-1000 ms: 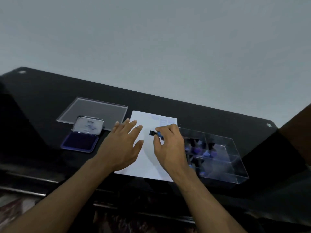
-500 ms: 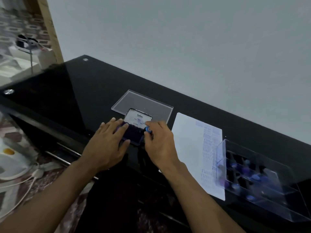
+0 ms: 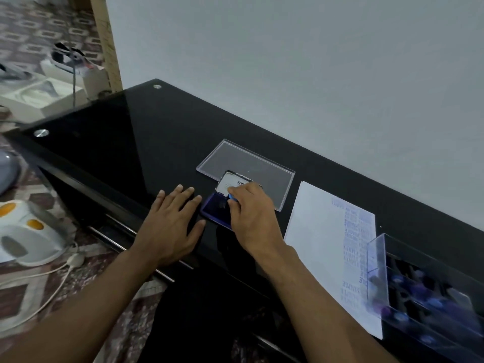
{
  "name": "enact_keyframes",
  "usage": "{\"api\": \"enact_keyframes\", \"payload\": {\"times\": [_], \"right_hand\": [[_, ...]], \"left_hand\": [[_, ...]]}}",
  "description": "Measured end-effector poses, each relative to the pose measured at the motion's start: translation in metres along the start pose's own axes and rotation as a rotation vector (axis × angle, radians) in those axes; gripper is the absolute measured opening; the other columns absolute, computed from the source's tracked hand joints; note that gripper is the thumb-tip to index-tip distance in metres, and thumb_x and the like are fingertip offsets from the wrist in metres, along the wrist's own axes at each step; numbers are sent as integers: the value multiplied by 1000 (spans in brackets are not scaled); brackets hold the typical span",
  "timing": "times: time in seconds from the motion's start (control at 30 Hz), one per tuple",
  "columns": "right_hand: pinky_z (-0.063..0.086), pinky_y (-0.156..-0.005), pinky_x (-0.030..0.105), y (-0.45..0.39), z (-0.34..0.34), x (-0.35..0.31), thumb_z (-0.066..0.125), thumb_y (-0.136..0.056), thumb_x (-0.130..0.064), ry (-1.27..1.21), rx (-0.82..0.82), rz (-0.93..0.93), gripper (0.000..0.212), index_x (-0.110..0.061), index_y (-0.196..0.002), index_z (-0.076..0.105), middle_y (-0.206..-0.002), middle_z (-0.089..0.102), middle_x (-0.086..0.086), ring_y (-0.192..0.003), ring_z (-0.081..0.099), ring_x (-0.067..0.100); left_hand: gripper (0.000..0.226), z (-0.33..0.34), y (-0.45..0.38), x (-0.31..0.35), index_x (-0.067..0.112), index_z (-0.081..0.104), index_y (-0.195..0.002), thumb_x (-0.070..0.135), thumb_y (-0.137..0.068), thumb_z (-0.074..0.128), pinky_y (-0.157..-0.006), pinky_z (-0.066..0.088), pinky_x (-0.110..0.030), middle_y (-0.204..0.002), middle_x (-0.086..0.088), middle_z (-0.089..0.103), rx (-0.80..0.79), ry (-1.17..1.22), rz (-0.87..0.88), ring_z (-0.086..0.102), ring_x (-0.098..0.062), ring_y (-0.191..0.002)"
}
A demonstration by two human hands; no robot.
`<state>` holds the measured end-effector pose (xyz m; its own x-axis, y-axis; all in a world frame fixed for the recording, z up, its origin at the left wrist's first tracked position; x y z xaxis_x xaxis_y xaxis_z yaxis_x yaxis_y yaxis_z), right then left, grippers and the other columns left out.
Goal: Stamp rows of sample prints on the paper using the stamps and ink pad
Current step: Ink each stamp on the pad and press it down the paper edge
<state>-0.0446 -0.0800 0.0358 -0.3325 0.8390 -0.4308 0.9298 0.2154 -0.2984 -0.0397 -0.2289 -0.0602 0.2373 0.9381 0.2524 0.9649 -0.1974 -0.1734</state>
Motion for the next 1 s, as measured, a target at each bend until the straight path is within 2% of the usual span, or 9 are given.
{"api": "enact_keyframes", "payload": {"times": [0.17,0.27,0.37,0.47,0.6,0.73,0.83,0.9,1.0], "right_hand": [[42,-99,25,-2,10,1,50,-100,-20,115,-61,-5,30,-17,-127,62,-124,59,1,-113,51,15],[42,-95,25,-5,19,1,51,-99,-22,207,-99,-7,29,-19,-126,62,-120,61,-1,-109,52,14],[47,-87,33,-8,15,-1,57,-92,-13,143,-77,2,23,-12,-113,67,-108,63,7,-101,57,22],[48,-93,30,-7,12,-5,57,-95,-21,178,-122,-5,28,-16,-121,65,-115,62,3,-105,57,16],[51,-88,26,-5,2,-2,59,-92,-24,83,-76,55,23,-18,-111,69,-106,62,-3,-92,53,8],[45,-92,21,-4,3,-3,52,-98,-24,91,-99,65,27,-19,-121,66,-116,61,-2,-103,55,11],[45,-100,30,-6,7,-6,52,-100,-21,172,-198,29,30,-14,-126,63,-121,62,4,-113,55,16],[47,-97,32,-7,5,-5,54,-98,-19,146,-182,42,28,-14,-123,66,-118,62,5,-111,57,18],[48,-96,27,-6,2,-3,54,-98,-21,100,-137,89,27,-19,-122,67,-117,62,1,-107,58,14]], "left_hand": [[66,-1,0,1,21,48,-147,59,-97,28,-123,18,-51,-158,-4,39,41,-16,3,24,-22,-151],[65,0,0,1,22,47,-147,59,-97,28,-123,18,-51,-158,-4,38,48,-25,2,23,-22,-152],[65,-1,0,1,21,48,-146,58,-97,28,-123,18,-52,-158,-4,39,59,-24,2,24,-23,-151],[65,-1,1,1,21,48,-146,58,-97,28,-123,19,-51,-158,-4,39,73,-23,4,24,-22,-151],[65,-1,1,1,21,48,-146,58,-97,28,-123,18,-51,-158,-4,39,72,-31,7,24,-22,-151],[64,-1,0,1,21,49,-146,58,-97,28,-123,19,-51,-157,-4,39,79,-27,8,24,-23,-151],[64,-1,0,2,21,49,-145,57,-97,29,-123,18,-51,-157,-5,40,84,-26,10,25,-23,-151],[65,-1,0,2,20,49,-145,58,-97,28,-123,18,-51,-157,-5,40,83,-26,7,25,-23,-151],[65,-2,0,1,20,50,-145,58,-97,28,-123,19,-52,-157,-5,40,83,-25,6,25,-23,-151]]}}
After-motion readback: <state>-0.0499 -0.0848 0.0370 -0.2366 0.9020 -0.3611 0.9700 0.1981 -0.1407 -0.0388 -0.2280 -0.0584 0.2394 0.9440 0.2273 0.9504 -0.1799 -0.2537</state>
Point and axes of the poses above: each hand's wrist, its own y-axis away from the middle knuckle, its own z-axis out of the palm, x = y × z, the point moved 10 cm from there along -y, towards the middle knuckle
